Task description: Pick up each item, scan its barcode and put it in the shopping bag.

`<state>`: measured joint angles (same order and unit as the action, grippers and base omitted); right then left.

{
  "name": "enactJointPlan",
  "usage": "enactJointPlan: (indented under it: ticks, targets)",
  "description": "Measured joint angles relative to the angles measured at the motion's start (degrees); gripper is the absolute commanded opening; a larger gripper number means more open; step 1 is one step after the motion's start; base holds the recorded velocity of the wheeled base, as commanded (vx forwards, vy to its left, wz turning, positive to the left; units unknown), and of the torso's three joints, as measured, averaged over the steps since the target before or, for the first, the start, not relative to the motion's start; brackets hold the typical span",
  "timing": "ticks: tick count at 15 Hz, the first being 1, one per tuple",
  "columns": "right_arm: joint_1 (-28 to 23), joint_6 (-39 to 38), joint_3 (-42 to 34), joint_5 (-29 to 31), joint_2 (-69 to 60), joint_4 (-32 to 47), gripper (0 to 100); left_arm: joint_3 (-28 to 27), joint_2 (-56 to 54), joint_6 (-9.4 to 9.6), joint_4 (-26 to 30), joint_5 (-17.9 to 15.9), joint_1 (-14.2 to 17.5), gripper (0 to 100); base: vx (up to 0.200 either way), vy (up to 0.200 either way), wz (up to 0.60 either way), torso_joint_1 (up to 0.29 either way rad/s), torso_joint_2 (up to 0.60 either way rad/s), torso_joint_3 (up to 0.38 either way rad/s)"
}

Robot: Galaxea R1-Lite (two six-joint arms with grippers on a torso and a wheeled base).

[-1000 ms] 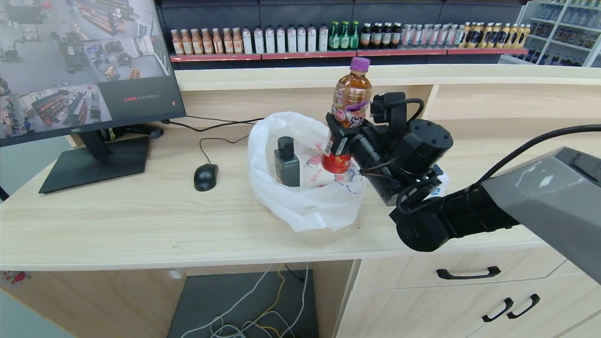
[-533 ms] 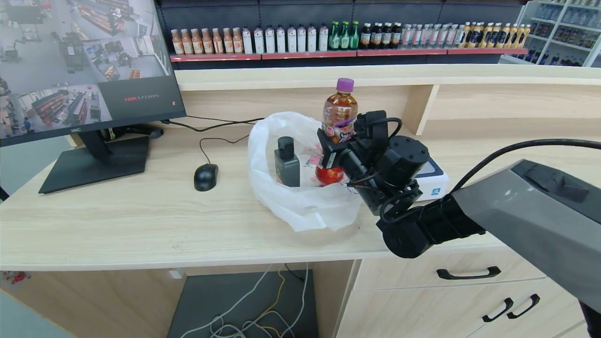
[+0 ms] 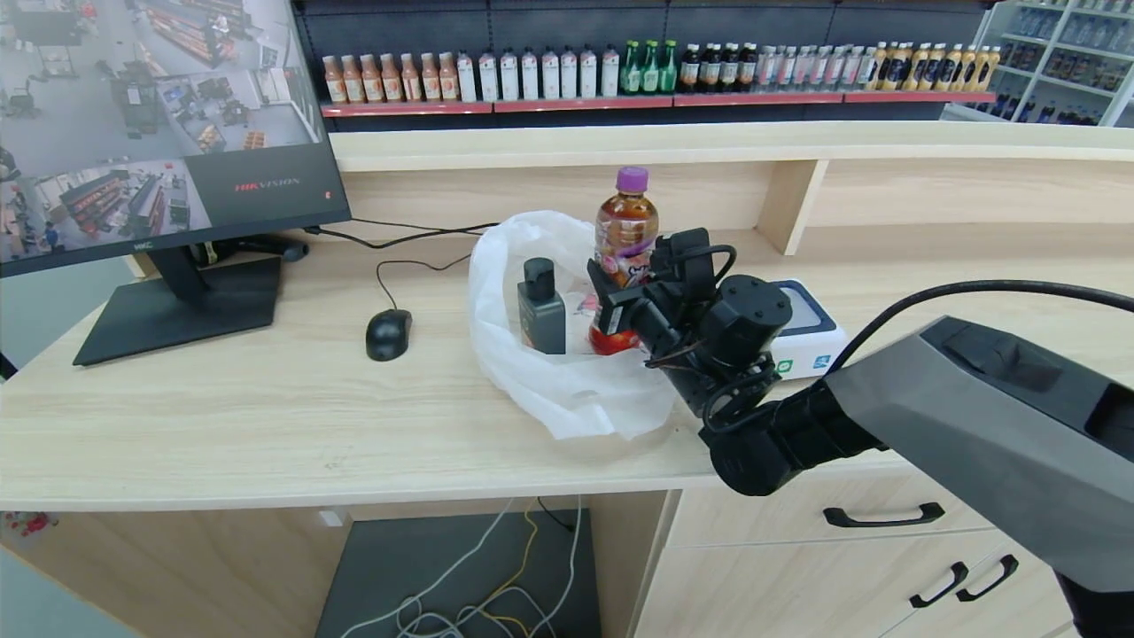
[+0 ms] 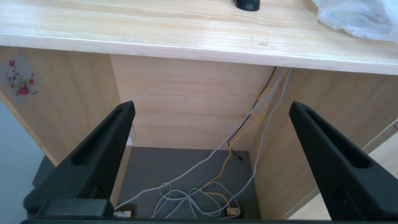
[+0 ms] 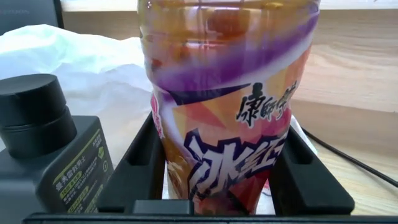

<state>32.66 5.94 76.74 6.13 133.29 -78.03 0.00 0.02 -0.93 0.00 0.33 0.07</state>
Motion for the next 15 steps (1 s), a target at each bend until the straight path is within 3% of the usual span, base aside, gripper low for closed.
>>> enactJointPlan:
  ticks: [15]
  targets:
    - [-0.2,-0.1,-2.3,0.5,0.9,-2.3,0,0.0,0.0,-0.02,0.0,0.0,0.0,100,0.000,0.000,0.00,0.000,0.00,0.000]
